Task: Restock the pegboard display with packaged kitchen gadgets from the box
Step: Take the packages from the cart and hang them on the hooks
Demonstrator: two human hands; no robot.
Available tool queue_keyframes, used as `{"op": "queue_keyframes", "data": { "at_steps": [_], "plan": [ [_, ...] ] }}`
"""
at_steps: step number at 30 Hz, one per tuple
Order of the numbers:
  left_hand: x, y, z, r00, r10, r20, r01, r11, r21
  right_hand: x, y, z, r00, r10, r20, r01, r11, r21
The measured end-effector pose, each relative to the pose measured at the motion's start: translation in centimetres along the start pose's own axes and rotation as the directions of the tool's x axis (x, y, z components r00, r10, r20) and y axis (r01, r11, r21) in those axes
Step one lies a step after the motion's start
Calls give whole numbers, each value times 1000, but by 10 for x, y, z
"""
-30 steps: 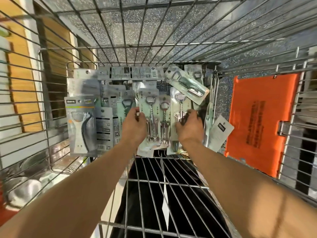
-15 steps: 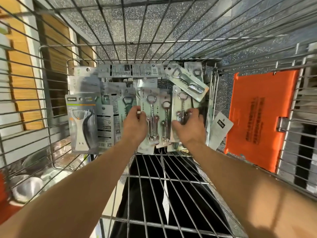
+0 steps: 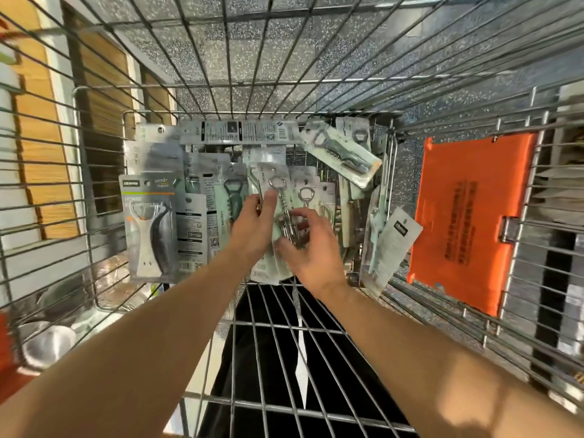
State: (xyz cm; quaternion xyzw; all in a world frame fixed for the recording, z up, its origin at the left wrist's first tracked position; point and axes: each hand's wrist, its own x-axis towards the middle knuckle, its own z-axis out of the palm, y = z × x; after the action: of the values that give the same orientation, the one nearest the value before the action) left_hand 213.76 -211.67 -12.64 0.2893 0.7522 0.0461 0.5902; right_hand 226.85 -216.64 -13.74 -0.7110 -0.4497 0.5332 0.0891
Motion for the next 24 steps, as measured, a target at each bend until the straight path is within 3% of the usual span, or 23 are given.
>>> {"op": "queue_keyframes", "data": {
  "at_steps": [3,5,8,10,12,14,17,20,24],
  "plan": [
    [3,2,6,999,35,-31,-33,999,43,-6,0,-7,996,-84,-25,83,996,-34],
    [3,2,9,999,42,-25,-40,996,85,-9,3,-15,977,-125,-173,106,988,-112],
    [1,9,19,999,28,-20,-27,998,58,-3,20,-34,834,-55,-549,-65,978,-196],
    [2,11,25,999,1,-43,-2,1000,-14,2,35,-46,768,99,-633,-217,970,-112],
    [2,16,35,999,-21,-47,18,998,-56,9,53,-53,767,296,-570,-348,937,18],
    [0,21,41,998,-45,-54,41,997,-66,14,69,-50,796,389,-464,-430,903,20],
    [0,25,47,991,-105,-78,102,994,-51,17,86,-42,826,447,-344,-495,866,-64],
    [1,22,46,988,-133,-82,128,990,-60,15,89,-40,825,468,-317,-523,845,-110],
    [0,14,39,990,-128,-58,125,991,-52,9,78,-33,859,376,-346,-430,898,-91]
  ]
}}
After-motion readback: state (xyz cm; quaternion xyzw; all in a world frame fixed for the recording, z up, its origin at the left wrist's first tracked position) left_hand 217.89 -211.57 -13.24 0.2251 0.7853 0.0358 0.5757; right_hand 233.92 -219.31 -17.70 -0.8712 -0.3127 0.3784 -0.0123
